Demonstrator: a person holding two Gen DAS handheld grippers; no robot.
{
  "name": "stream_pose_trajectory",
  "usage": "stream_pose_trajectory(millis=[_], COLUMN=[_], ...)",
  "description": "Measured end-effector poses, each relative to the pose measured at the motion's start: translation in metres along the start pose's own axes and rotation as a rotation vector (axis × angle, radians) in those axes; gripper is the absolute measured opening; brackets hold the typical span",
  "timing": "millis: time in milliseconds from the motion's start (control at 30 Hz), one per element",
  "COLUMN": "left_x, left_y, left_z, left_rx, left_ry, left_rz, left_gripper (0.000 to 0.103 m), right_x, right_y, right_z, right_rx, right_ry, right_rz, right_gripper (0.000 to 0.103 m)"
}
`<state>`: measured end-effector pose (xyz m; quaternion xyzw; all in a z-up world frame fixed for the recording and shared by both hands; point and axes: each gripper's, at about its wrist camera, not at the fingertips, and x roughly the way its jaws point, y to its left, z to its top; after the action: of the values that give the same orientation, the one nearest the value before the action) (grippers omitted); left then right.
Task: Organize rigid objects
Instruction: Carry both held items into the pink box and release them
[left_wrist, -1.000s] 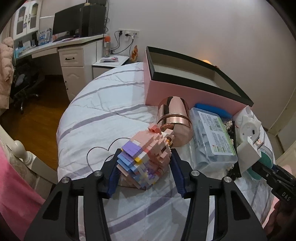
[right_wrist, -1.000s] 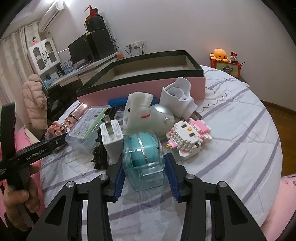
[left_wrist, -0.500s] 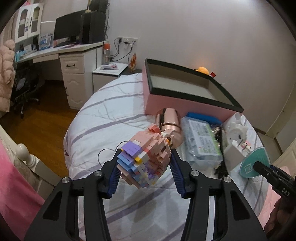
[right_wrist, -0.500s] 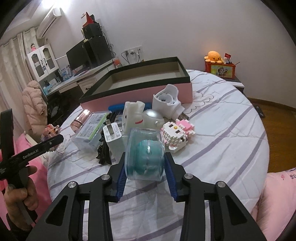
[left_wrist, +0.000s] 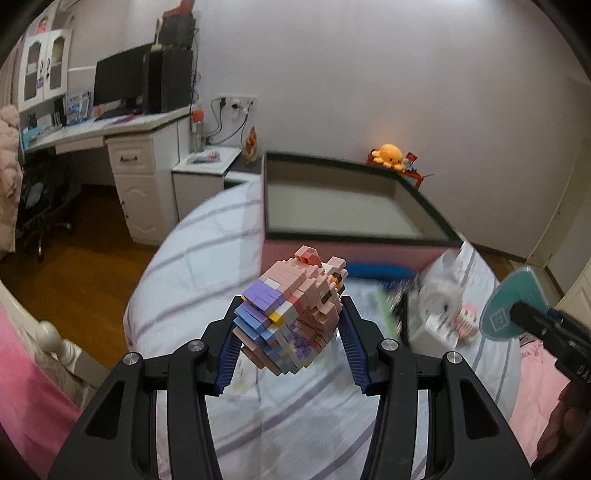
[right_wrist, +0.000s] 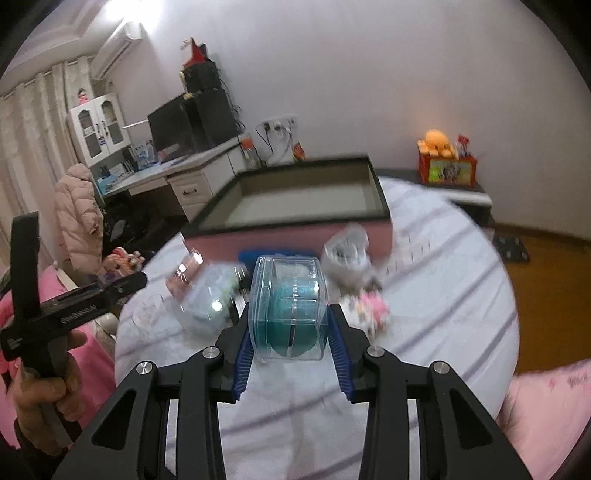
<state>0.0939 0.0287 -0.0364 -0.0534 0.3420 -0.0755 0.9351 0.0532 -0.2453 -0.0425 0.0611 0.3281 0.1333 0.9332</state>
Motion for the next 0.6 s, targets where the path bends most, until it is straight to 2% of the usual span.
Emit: stream_pose_trajectory(millis=[67, 133, 267, 467, 600], left_x=[0.001, 0.007, 0.027, 0.093, 0.140], left_y=[-0.008, -0.014, -0.026, -0.036, -0.041], left_z=[0.017, 0.034, 0.069, 0.112, 0.124], left_rx=[0.021, 0.033, 0.054, 0.062, 0.061], left_ry=[-0.015, -0.023, -0.036, 0.032, 0.098], left_rz=[-0.003, -0.008, -0.011, -0.018, -0.008], left_gripper=[0.050, 0.050, 0.050, 0.050, 0.050], right_x=[-0.005, -0.004, 0.014, 0.076, 0.124], right_y=[0.009, 0.011, 0.014, 0.009, -0.001], right_z=[0.032, 0.040, 0.083, 0.135, 0.149], right_rx=[-0.047, -0.060, -0.081, -0.087, -0.067], right_ry=[-0.044, -0.053, -0.069, -0.016, 0.062], right_rz=[0.014, 0.014, 0.043, 0.042, 0.030], right_gripper=[0.038, 0.038, 0.038, 0.038, 0.038])
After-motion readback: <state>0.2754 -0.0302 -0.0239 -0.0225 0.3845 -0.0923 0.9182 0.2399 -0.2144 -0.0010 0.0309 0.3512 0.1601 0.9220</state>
